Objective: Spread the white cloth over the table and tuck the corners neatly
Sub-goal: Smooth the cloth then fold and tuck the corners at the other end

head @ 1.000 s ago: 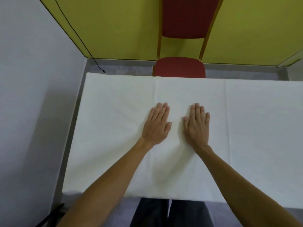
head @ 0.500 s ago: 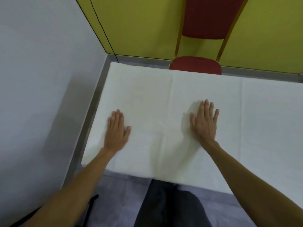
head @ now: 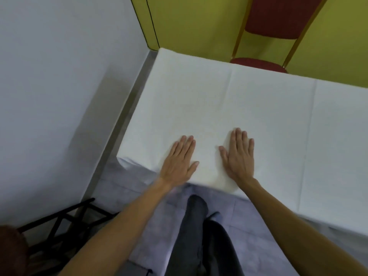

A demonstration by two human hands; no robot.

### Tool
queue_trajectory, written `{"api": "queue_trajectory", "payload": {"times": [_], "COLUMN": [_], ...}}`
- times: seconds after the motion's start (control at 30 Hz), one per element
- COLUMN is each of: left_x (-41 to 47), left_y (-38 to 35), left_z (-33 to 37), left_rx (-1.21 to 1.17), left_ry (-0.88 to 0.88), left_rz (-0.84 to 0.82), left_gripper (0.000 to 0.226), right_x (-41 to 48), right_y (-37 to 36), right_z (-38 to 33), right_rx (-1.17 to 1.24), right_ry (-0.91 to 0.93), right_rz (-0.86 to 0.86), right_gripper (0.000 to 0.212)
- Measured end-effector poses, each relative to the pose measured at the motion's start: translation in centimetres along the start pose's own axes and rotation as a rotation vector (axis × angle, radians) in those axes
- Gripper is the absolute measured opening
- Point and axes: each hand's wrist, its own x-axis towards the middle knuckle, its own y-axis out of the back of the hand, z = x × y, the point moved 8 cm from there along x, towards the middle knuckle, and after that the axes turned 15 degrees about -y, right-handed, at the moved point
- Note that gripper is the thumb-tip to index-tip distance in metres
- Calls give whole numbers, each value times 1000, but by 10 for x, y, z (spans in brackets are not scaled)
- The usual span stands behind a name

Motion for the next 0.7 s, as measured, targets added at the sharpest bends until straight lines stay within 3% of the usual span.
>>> {"api": "queue_trajectory", "payload": {"times": [0.4, 0.57, 0.7], "left_x": [-86, -76, -30], "left_y": [18, 25, 36], "left_z": [-129, -120, -91], "left_rx": [61, -29, -103], "left_ry": [120, 155, 35], "left_rz": [-66, 37, 115], "left_gripper": [76, 75, 70], "right_x": [-1, -4, -22], "right_y": [2, 6, -3], "right_z": [-1, -12, -96], "right_rx": [-10, 15, 59], "right_ry": [13, -46, 88], "right_rz": [62, 52, 33], "right_gripper": [76, 79, 66]}}
